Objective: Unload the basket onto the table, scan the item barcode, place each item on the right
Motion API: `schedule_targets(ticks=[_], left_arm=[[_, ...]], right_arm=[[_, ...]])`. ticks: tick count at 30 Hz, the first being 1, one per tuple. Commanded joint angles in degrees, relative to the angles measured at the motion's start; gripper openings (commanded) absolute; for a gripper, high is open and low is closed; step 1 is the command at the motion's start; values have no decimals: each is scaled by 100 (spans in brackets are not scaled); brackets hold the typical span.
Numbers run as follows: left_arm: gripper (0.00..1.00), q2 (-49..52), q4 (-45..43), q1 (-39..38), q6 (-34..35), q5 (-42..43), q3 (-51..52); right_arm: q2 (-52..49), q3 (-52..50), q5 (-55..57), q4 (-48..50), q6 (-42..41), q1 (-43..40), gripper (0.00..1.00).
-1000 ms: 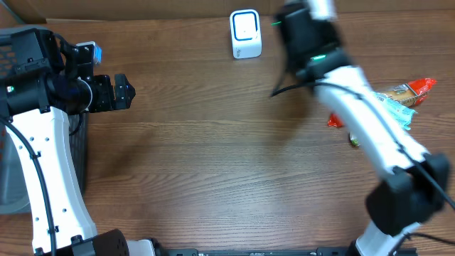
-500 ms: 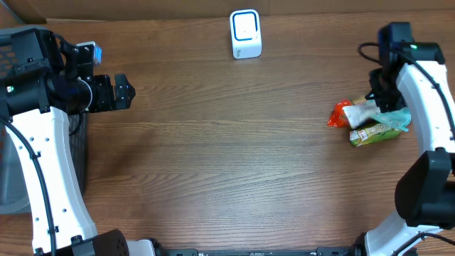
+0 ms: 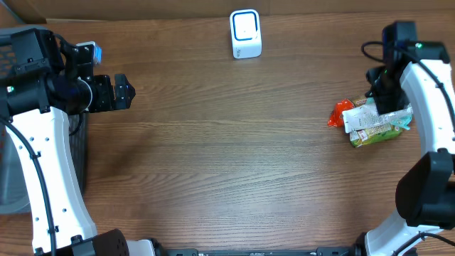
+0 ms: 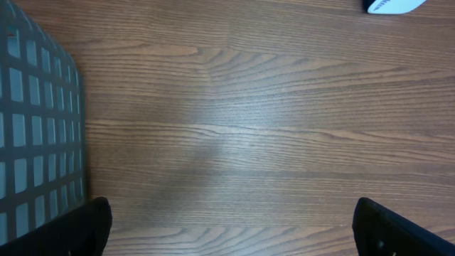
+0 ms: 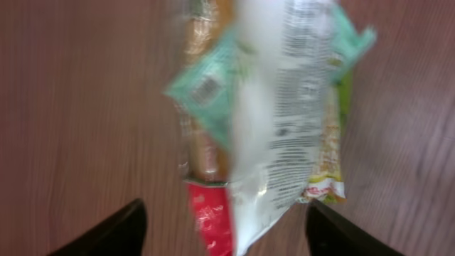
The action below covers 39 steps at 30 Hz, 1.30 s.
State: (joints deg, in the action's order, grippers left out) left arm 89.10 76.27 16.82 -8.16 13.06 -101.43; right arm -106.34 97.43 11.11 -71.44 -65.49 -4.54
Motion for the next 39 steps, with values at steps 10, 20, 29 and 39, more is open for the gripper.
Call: schedule_targets(ticks=[10, 20, 29, 39], left_arm=[[99, 17, -4, -7, -149, -13, -61], [99, 17, -4, -7, -149, -13, -61], [100, 17, -4, -7, -149, -13, -61], [100, 17, -2, -7, -151, -13, -61]], right_arm=[[1738, 2063, -1565, -1097, 3993, 1161, 100], [2280, 2061, -1716, -1635, 3993, 1364, 100], [2288, 2050, -1139, -1910, 4330, 1364, 100], [3263, 232, -1121, 686, 5331, 1379, 100]])
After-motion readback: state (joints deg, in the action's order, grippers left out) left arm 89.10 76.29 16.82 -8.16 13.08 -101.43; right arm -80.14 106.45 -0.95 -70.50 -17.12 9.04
